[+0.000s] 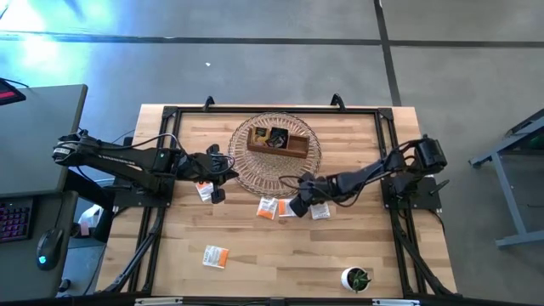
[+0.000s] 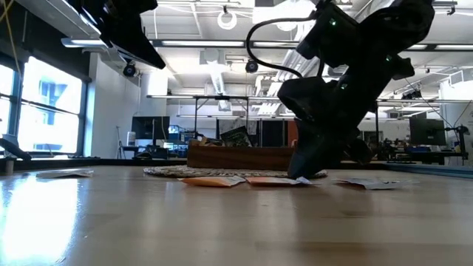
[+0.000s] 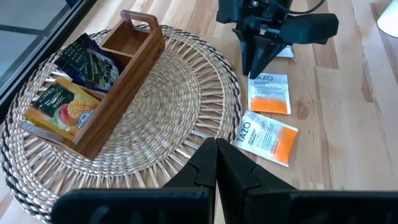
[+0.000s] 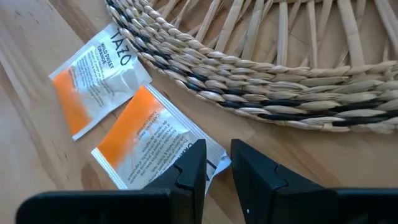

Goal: Pick & Place Tea
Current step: Put the white tea bag into the right section of the wooden organizer

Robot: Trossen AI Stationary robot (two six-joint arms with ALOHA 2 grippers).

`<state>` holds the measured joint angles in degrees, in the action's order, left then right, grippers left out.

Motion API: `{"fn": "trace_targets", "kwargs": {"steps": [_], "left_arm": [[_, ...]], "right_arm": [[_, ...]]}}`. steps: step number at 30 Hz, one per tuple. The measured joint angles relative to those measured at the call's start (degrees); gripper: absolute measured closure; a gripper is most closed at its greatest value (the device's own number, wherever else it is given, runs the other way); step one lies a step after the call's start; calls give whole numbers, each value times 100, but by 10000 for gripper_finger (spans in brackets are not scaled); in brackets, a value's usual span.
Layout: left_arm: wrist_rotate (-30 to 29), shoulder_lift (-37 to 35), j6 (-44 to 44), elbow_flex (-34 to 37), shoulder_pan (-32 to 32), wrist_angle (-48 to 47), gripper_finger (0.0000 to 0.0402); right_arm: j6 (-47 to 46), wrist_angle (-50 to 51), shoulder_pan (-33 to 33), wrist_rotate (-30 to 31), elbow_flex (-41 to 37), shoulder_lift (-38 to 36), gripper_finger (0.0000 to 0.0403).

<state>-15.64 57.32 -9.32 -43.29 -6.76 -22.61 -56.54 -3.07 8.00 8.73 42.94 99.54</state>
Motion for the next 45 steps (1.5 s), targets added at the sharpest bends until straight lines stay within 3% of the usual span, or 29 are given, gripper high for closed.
{"fn": "trace_targets", "kwargs": {"steps": [10,17,24,40,45], "left_arm": [[-12,0,-1,0,0,-5,401],[-11,0,-2,0,0,-6,401],[-9,0,-1,0,0,-7,401],[4,0,-12,-4,0,-7,401],[539,92,-377,-10,0,10,401]], "right_arm": [[-279,40,242,249,4,48,338],[-175,75,261,345,-2,51,398],[314,-481,268,249,-1,33,399],[1594,-497,242,459,503,-87,402],[1656,-498,240,525,501,-89,402]]}}
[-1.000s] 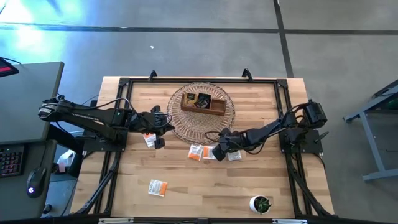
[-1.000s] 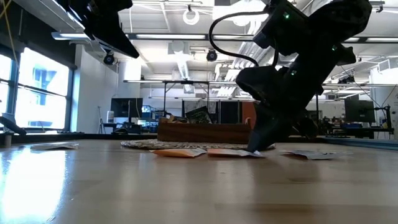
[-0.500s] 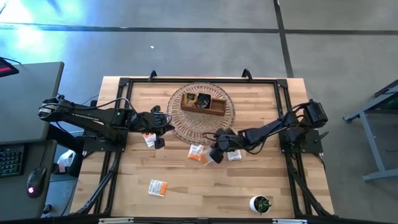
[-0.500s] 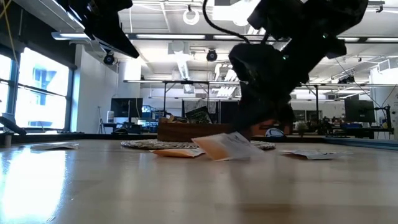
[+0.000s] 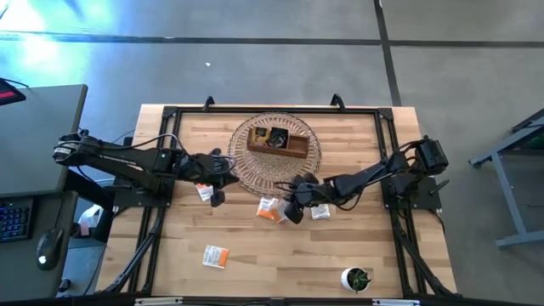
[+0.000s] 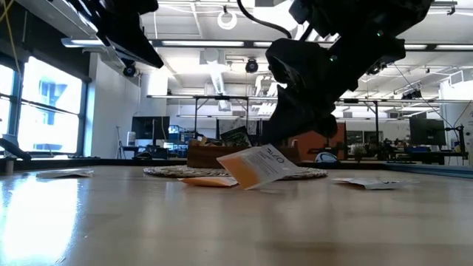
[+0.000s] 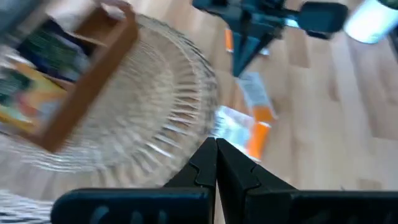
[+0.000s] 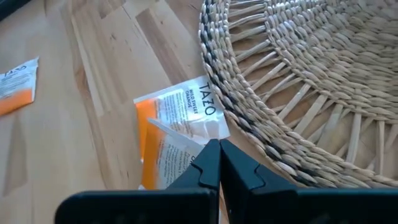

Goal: Pick & Place Tea
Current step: Put the white tea bag into the right section of the wooden organizer

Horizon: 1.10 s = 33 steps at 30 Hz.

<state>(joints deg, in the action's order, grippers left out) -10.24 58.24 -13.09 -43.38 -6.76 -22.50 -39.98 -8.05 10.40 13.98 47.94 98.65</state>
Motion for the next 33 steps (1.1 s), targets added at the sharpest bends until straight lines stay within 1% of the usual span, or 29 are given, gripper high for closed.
{"fn": "trace_targets", "kwargs": {"steps": [2,6,9,11,14,18,21,24,26,29,33], "left_arm": [[221,157,-213,1,0,-15,401],[267,482,-310,1,0,25,401],[204,786,152,2,119,408,400],[444,956,592,-9,228,455,394],[981,1178,1011,10,424,561,375],[1360,1494,993,5,677,806,328],[1699,1820,582,5,840,1286,284],[2311,2264,-3,5,925,1921,243],[2662,2600,-218,5,906,2430,221],[2897,3101,-530,3,842,3178,198],[2932,3641,-831,3,822,3899,189]], "right_arm": [[38,-23,0,0,0,0,402],[242,-56,0,1,0,-2,403],[311,-134,2,-3,0,-7,403],[449,-145,2,-25,0,-9,403],[554,-173,2,-44,0,-9,403],[624,-170,13,-63,0,-9,403],[703,-179,15,-64,0,-9,403],[771,-188,15,-49,0,-9,403],[859,-222,15,-45,0,-9,403],[922,-277,15,-42,0,-9,402],[961,-295,15,-42,0,-9,402]]}}
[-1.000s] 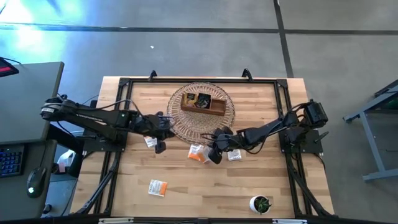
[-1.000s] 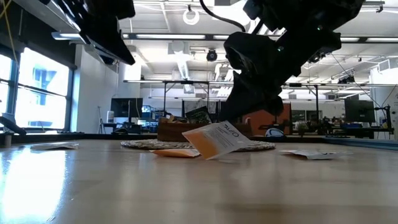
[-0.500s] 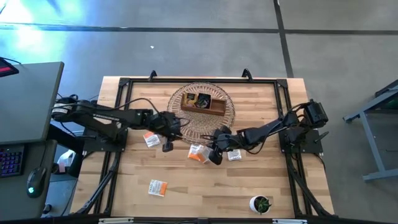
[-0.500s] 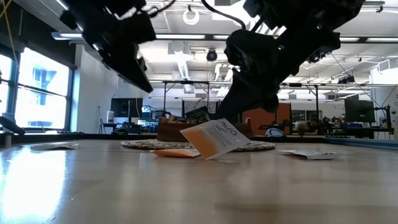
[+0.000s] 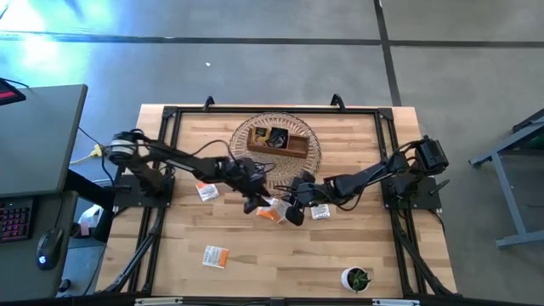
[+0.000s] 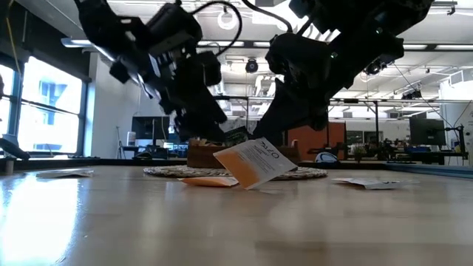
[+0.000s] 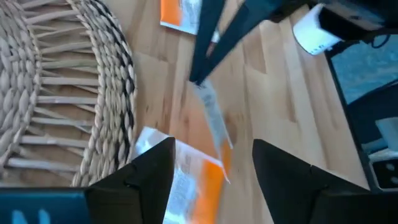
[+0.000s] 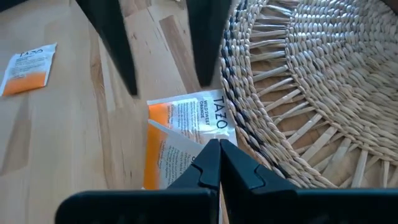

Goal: Pick & Place Tea
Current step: Put the white tea bag into the right section of the wooden organizer

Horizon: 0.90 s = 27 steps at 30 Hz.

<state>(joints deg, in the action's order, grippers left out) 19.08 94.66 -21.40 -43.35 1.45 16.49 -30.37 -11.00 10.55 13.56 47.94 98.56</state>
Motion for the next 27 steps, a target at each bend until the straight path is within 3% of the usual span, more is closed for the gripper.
{"fn": "trace_targets", "kwargs": {"steps": [6,20,23,27], "left_arm": [[94,452,-14,-60,2,460,188],[281,980,11,-519,-74,448,190],[173,1031,11,-540,-74,432,209],[103,1031,61,-542,-72,431,264]], "right_arm": [[15,-4,0,75,0,0,402],[85,-84,0,262,0,0,402],[85,-90,0,262,0,0,403],[85,-88,0,354,0,0,403]]}}
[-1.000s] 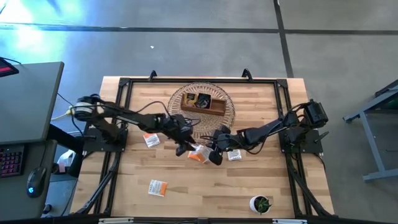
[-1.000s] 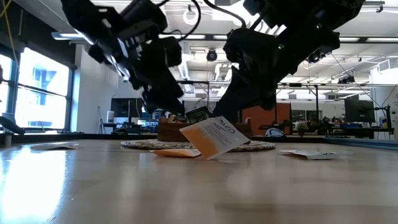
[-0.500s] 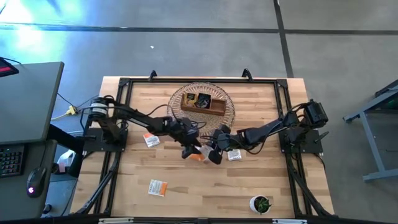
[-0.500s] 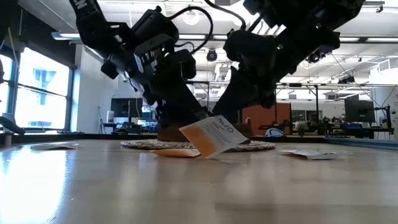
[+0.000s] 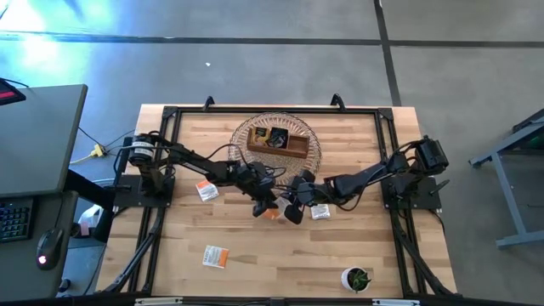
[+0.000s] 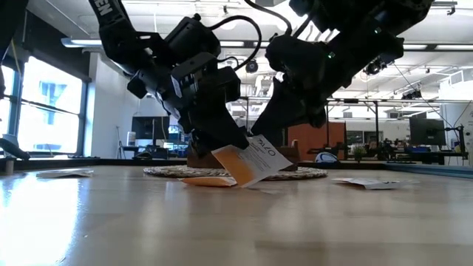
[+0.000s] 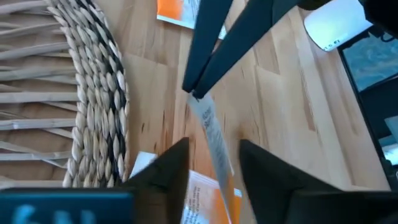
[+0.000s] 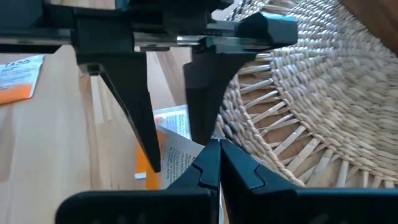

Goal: Pick & Place Tea
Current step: Put the white tea bag into the right section of the wooden organizer

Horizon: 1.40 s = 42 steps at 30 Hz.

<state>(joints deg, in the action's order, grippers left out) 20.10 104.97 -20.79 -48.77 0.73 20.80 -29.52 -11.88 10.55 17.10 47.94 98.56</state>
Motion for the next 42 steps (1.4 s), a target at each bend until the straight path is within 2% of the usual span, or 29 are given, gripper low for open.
{"fn": "trace_targets", "kwargs": {"steps": [7,9,13,18,24,31,36,42], "left_arm": [[2,0,141,0,-1,4,380],[2,0,142,0,0,3,395],[18,0,143,0,-2,-2,389],[72,-2,141,2,-2,-138,399],[-141,-2,394,2,-38,-73,400],[-221,-7,712,4,-163,421,400],[-165,-11,1018,4,-242,539,401],[-249,-11,1196,4,-234,669,401]], "right_arm": [[147,2,0,15,0,0,398],[231,0,0,-60,0,0,389],[439,1,0,-328,0,-5,362],[630,96,1,-721,-2,-223,320],[593,687,-81,-1374,-2,-672,277],[396,985,-127,-1468,-2,-568,238],[243,986,-273,-1671,-2,-555,218],[-23,1035,-423,-1823,-2,-555,215]]}}
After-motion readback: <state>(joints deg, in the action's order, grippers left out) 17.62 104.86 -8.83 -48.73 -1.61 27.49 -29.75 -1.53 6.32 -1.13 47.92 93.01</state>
